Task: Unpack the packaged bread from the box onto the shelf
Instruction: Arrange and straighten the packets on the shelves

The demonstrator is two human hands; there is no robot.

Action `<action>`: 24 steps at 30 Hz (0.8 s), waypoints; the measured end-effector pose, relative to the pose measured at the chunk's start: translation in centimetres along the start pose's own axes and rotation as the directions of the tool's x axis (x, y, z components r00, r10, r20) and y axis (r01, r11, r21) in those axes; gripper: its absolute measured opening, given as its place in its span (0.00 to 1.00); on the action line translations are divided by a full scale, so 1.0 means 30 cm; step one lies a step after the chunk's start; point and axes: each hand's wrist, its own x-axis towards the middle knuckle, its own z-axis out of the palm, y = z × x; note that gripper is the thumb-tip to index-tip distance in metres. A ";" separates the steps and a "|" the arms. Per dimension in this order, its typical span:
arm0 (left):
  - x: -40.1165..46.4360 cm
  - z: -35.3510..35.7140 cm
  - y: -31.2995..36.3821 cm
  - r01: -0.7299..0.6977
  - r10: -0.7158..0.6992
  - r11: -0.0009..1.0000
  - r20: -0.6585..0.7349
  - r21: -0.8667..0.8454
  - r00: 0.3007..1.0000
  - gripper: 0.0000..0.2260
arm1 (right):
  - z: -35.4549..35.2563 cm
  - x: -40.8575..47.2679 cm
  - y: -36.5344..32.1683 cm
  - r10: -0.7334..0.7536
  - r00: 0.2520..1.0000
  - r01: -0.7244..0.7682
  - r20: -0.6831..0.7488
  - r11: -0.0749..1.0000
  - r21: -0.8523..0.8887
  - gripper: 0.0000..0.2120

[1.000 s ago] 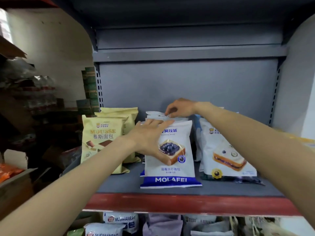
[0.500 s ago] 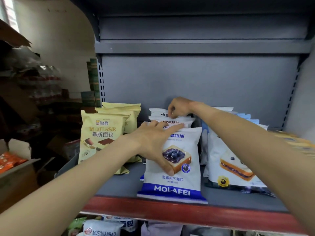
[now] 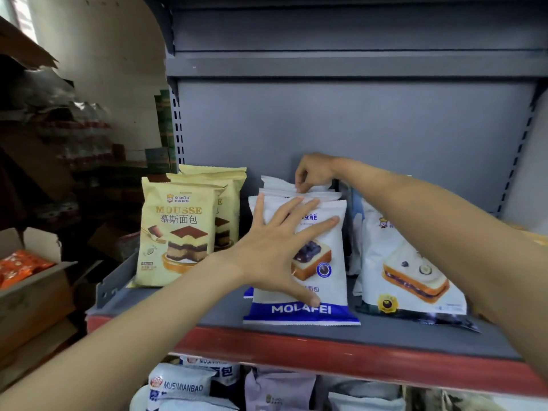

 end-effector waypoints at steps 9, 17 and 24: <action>0.050 0.067 -0.059 -0.045 0.138 0.954 -0.297 0.298 0.945 0.55 | -0.006 -0.055 -0.001 0.026 0.986 -0.041 -0.167 0.995 -0.086 0.09; -0.017 0.101 -0.028 -0.008 -0.079 0.979 -0.421 -0.203 0.904 0.38 | -0.012 -0.313 -0.068 0.169 0.860 0.100 -0.482 0.869 0.484 0.15; -0.017 0.177 -0.036 0.013 -0.572 0.282 -0.157 -0.959 0.805 0.59 | 0.242 -0.580 -0.179 0.257 0.842 0.156 -0.474 0.726 0.670 0.35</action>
